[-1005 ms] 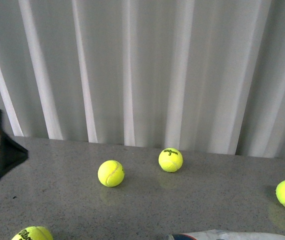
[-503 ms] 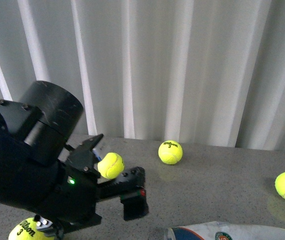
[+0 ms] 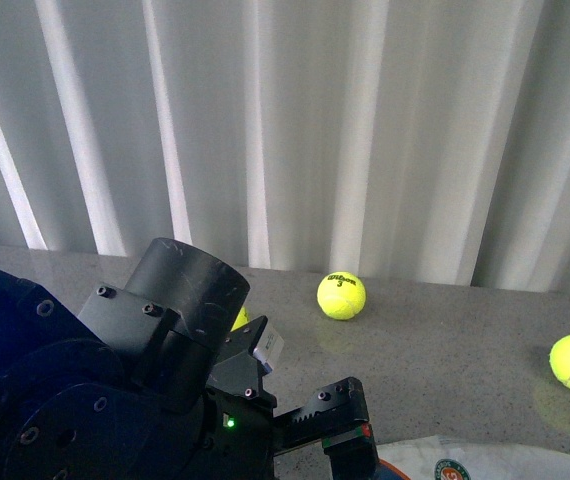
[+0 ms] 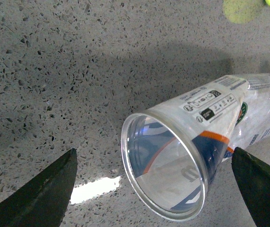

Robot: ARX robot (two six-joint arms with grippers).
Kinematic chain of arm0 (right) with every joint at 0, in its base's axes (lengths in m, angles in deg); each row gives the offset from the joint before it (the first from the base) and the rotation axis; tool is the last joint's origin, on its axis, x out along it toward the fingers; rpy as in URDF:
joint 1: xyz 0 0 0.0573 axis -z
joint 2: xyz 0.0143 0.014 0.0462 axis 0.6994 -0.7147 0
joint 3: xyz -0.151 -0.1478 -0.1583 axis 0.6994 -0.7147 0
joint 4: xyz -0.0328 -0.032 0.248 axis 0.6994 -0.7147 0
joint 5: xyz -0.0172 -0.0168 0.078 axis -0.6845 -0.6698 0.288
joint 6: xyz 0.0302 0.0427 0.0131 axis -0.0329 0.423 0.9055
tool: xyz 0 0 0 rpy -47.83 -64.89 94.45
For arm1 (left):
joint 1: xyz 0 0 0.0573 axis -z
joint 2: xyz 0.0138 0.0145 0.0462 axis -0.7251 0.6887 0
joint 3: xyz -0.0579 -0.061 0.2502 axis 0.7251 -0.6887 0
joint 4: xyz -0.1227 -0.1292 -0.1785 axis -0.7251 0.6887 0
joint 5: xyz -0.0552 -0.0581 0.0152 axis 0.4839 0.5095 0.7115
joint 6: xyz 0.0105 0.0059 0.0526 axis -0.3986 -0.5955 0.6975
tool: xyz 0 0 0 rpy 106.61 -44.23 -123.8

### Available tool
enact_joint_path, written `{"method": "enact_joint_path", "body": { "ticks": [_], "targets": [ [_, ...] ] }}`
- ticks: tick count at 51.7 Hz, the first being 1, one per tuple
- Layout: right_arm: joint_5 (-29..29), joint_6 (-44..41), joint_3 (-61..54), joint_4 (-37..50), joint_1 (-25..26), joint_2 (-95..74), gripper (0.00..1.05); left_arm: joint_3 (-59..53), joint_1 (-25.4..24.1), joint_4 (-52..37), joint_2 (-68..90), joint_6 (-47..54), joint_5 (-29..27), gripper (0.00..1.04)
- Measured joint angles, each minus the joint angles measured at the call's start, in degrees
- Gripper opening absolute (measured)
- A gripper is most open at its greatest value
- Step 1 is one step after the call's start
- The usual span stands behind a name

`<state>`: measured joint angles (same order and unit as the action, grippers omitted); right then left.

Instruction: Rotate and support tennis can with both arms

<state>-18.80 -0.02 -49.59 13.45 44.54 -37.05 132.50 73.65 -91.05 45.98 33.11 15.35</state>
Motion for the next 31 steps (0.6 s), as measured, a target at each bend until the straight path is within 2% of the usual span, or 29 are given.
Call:
{"method": "enact_joint_path", "body": {
  "ticks": [19,31],
  "targets": [
    [0.0,0.0,0.0,0.0,0.0,0.0,0.98,-0.8,0.4,-1.9,-2.0,-5.5,2.3,0.98],
    [0.0,0.0,0.0,0.0,0.0,0.0,0.98,-0.7,4.8,-3.0,-2.3,-7.6,1.6,0.98]
  ]
}}
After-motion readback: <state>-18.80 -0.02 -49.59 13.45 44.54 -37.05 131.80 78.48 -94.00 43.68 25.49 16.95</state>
